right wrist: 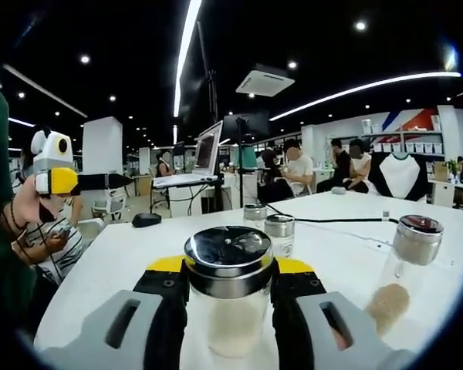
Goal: Rotate the seasoning bottle until the label or dispensing opening points toward the visible target arrow and the bottle remains upright within the marked orientation range
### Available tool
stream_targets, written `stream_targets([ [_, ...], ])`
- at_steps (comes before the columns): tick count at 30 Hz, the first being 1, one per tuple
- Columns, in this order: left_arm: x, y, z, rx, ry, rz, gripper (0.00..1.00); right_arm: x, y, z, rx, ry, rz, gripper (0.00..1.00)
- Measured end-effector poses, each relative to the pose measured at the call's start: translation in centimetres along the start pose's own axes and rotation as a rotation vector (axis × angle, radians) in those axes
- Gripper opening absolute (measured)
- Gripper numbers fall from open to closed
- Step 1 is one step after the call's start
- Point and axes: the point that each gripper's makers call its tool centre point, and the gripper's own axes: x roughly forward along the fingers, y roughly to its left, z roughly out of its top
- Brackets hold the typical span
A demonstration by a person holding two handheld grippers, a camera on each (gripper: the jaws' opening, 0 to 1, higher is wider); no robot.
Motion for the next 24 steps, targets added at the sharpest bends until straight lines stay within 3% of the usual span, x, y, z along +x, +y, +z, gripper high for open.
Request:
stream_targets([
  [4,-0.02,-0.15,0.01,-0.006,0.0,-0.006,0.95,-0.02,-0.09,-0.03,0.003,0.014,-0.038,0.4],
  [7,-0.13,-0.14,0.27,0.047,0.002,0.005,0.95,0.0,-0.19,-0.05,0.007,0.009,-0.088,0.4],
  [10,-0.11,-0.36,0.82,-0.03,-0.021,-0.022,0.95,-0.02,-0.32,-0.05,0.012,0.01,-0.119,0.4],
  [13,-0.17,-0.44,0.8,0.005,-0.01,-0.015,0.95,0.02,-0.44,-0.04,0.013,0.017,-0.14,0.4],
  [24,-0.22,-0.97,0.53,-0.057,-0.013,-0.042,0.95,0.06,-0.81,-0.09,0.025,0.022,-0.239,0.4],
])
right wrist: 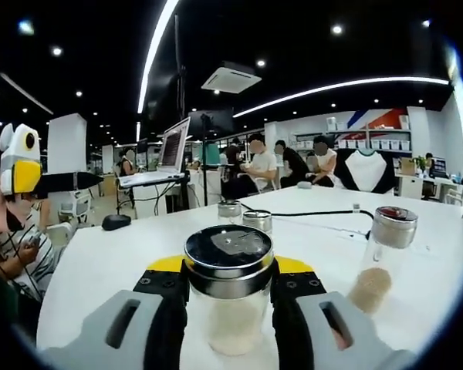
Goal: Rotate the seasoning bottle until the label or dispensing opening points toward the visible target arrow and the bottle remains upright within the marked orientation range
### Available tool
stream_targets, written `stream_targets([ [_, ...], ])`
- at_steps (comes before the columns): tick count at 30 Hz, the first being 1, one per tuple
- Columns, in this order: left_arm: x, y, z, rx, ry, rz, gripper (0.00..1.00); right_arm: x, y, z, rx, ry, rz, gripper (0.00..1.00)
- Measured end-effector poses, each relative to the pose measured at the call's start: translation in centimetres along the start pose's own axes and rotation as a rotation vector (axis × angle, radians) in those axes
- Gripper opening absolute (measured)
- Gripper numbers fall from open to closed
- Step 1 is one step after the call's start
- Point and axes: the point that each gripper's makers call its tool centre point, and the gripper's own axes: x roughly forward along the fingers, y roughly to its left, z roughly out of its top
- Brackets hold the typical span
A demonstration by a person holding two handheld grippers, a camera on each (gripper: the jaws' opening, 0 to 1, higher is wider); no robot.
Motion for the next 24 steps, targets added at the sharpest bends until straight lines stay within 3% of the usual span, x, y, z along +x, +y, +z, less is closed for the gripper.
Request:
stream_targets([
  [7,-0.2,-0.08,0.33,0.014,0.002,0.0,0.95,-0.11,-0.21,0.0,0.013,-0.007,-0.096,0.4],
  [24,-0.42,-0.1,-0.12,-0.003,0.011,0.004,0.95,-0.27,-0.73,-0.01,0.026,-0.026,-0.254,0.4],
])
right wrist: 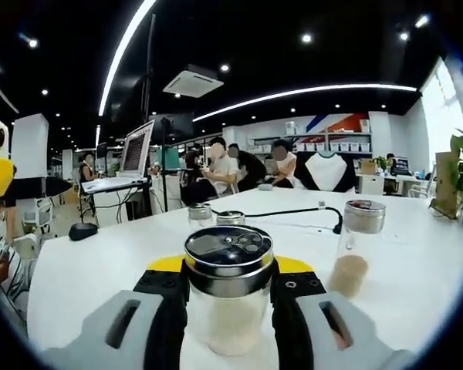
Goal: Rotate the seasoning bottle until the label or dispensing opening points toward the visible target arrow and the bottle remains upright within the marked orientation range
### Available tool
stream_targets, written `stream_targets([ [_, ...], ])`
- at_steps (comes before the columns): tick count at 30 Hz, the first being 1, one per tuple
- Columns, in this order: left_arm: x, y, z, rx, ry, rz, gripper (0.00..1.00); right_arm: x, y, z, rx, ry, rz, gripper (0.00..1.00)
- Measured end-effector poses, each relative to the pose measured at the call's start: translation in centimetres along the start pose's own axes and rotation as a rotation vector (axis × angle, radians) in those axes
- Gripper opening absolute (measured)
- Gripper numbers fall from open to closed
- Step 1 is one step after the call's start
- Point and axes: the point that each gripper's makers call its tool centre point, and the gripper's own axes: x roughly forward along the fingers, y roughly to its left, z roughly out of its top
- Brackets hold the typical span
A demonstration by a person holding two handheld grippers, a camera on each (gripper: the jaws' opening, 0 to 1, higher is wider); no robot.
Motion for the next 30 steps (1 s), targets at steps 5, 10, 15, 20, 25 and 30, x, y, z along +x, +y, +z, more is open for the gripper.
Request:
stream_targets([
  [5,-0.07,0.05,0.03,-0.001,-0.001,0.003,0.95,0.02,-0.15,-0.01,0.005,0.007,-0.033,0.4],
  [10,-0.07,0.1,0.06,-0.001,-0.001,0.005,0.95,0.0,-0.27,-0.02,0.011,0.0,-0.067,0.4],
  [15,-0.03,0.18,0.07,0.001,0.0,0.007,0.95,-0.08,-0.38,-0.02,0.017,-0.002,-0.109,0.4],
  [20,0.05,0.1,-0.11,-0.006,0.005,0.005,0.95,-0.12,-0.5,-0.03,0.021,0.0,-0.171,0.4],
  [25,-0.03,0.07,-0.07,-0.004,0.006,0.006,0.95,-0.15,-0.6,-0.03,0.024,0.0,-0.196,0.4],
  [30,-0.06,0.2,-0.14,-0.01,0.007,0.006,0.94,-0.26,-0.7,-0.02,0.024,-0.013,-0.225,0.4],
])
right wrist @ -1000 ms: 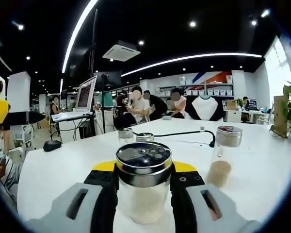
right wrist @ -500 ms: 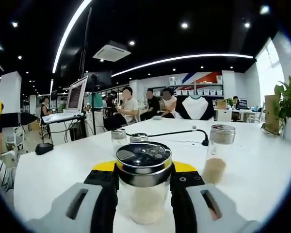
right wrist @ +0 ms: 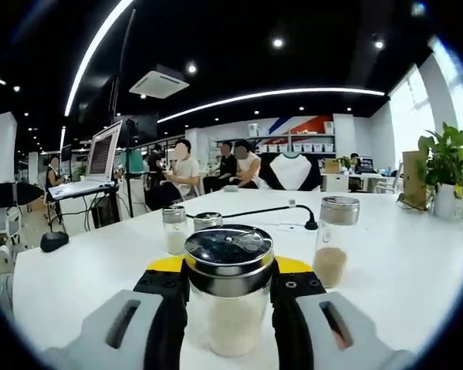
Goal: Rotate the seasoning bottle until the label or dispensing opening points toward the visible target arrow and the bottle remains upright within the marked orientation range
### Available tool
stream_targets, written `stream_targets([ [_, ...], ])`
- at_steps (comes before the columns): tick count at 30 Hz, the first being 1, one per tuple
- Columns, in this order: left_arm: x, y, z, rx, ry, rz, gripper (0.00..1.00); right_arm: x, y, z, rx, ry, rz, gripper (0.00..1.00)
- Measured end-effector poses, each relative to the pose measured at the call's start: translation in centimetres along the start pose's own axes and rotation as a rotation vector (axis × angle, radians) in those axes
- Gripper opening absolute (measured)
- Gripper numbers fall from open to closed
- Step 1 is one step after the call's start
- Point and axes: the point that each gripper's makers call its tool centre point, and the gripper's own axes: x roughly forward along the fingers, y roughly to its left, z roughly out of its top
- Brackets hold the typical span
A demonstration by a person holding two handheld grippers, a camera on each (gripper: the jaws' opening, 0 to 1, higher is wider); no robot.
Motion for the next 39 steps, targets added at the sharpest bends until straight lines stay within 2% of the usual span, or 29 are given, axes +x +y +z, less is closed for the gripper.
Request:
stream_targets([
  [5,-0.2,0.5,0.2,0.001,-0.003,0.009,0.94,0.1,-0.1,0.0,0.001,0.005,-0.01,0.4],
  [7,-0.1,0.3,0.3,0.02,0.008,-0.012,0.95,0.1,-0.1,0.0,0.001,0.006,-0.021,0.4],
  [11,-0.2,0.3,0.9,0.012,-0.013,-0.008,0.95,0.0,-0.2,0.0,0.009,0.001,-0.036,0.4],
  [23,0.1,0.3,0.3,0.005,0.004,-0.016,0.95,0.0,-0.2,-0.1,0.016,0.002,-0.044,0.4],
  [31,0.2,1.4,0.1,0.002,0.008,0.004,0.94,-0.1,-0.2,-0.3,0.026,0.026,-0.037,0.4],
  [35,0.2,1.1,0.1,0.001,0.007,-0.001,0.94,-0.1,-0.2,-0.4,0.044,0.039,-0.034,0.41],
  [37,0.3,1.0,0.0,0.001,0.01,-0.005,0.94,-0.2,0.0,0.1,0.094,0.008,-0.003,0.45],
  [39,0.4,0.8,0.0,0.001,0.011,-0.007,0.94,-0.4,-0.4,-0.2,0.086,0.027,-0.022,0.52],
])
